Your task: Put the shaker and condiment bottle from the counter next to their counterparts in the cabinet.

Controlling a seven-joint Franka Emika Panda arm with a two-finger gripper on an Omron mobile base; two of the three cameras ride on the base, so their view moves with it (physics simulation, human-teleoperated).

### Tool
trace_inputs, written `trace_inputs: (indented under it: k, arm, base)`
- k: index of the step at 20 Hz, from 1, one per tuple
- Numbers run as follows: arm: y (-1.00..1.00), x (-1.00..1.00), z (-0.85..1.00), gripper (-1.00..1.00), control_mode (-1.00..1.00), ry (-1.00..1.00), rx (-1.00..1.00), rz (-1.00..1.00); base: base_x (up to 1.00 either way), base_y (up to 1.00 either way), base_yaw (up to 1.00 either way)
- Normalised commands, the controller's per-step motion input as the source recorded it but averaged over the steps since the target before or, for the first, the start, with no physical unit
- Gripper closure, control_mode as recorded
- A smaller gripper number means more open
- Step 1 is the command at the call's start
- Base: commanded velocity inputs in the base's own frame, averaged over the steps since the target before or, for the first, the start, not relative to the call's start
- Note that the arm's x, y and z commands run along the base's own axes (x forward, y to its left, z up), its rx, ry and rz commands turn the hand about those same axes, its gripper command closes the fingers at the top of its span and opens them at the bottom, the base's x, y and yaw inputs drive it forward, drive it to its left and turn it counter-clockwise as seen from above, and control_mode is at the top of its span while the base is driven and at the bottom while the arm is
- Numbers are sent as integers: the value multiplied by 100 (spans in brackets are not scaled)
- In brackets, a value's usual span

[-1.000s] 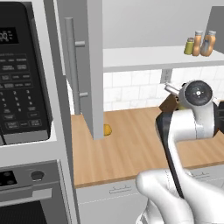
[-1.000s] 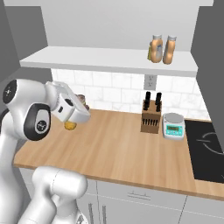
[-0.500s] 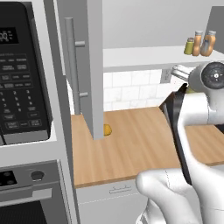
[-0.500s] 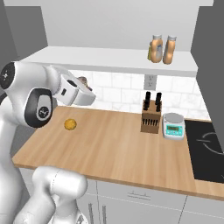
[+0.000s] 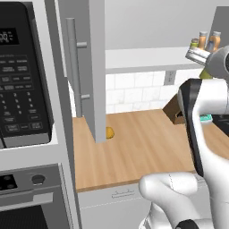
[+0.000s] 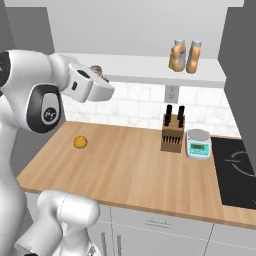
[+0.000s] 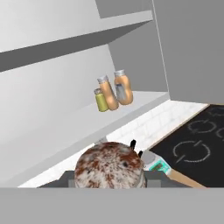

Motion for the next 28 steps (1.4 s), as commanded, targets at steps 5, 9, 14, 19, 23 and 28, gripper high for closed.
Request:
trace_inputs:
  k: [5, 9, 14, 19, 23, 28]
  arm:
    - [-22, -1, 30, 100, -100, -8, -2, 1]
    - [-2, 20, 0, 100, -100, -5, -5, 4]
    - [0, 59, -1, 100, -100, 0, -9, 9]
    - [-4, 62, -1, 100, -100, 0, -8, 10]
    - [9, 35, -28, 100, -100, 9, -9, 7]
    - [-5, 80, -1, 100, -100, 7, -1, 0]
  base:
    - [0, 0, 0]
    - [0, 0, 0]
    - [0, 0, 0]
    - [0, 0, 0]
    - [0, 0, 0]
    - [0, 0, 0]
